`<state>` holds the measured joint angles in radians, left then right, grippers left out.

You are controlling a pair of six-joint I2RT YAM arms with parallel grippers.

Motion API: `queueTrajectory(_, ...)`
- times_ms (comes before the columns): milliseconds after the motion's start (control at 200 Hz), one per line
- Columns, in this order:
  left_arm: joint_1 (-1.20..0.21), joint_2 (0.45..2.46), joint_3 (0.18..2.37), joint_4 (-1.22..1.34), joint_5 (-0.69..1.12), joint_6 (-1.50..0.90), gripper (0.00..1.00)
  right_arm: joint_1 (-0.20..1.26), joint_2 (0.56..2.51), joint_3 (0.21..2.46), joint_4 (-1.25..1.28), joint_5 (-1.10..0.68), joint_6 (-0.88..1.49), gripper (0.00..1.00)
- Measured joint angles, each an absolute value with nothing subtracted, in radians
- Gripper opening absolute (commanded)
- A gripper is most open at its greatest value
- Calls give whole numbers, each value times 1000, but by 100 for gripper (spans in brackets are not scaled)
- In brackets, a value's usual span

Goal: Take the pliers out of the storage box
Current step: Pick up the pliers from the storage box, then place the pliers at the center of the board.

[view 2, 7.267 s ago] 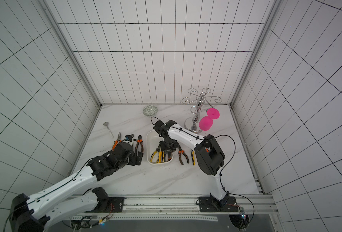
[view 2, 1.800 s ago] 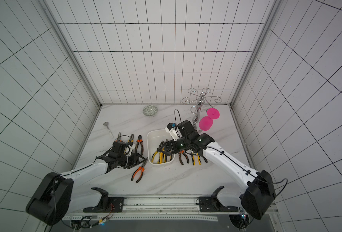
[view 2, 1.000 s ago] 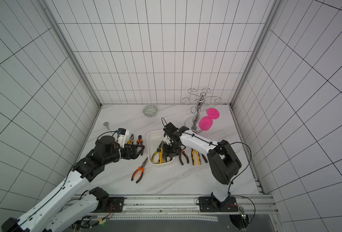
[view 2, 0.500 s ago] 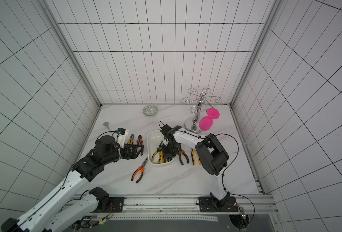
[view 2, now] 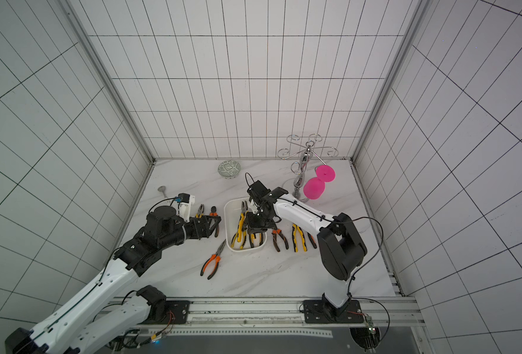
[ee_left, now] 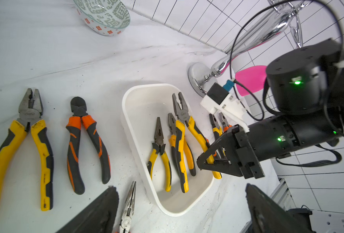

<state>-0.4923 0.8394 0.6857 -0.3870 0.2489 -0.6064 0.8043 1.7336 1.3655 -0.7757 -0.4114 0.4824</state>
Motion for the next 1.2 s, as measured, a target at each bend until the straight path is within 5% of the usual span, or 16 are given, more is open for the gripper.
queueTrajectory(190, -498, 894, 685, -284, 310, -699, 98, 798, 1601, 1302, -680, -472, 432, 0)
queueTrajectory(320, -501, 910, 680, -205, 344, -758, 78, 797, 1532, 1240, -618, -555, 397, 0)
queueTrajectory(590, -503, 943, 657, -14, 397, -895, 54, 798, 1467, 1168, -479, -748, 387, 0)
queueTrajectory(864, -530, 1007, 658, 79, 417, -952, 41, 798, 1458, 1147, -400, -848, 402, 0)
queueTrajectory(954, -530, 1019, 659, 87, 416, -954, 41, 798, 1458, 1146, -390, -864, 402, 0)
queueTrajectory(1059, -530, 1024, 667, 86, 412, -949, 58, 798, 1454, 1140, -387, -876, 401, 0)
queueTrajectory(1204, -530, 1022, 688, 79, 386, -934, 58, 798, 1441, 1133, -390, -877, 396, 0)
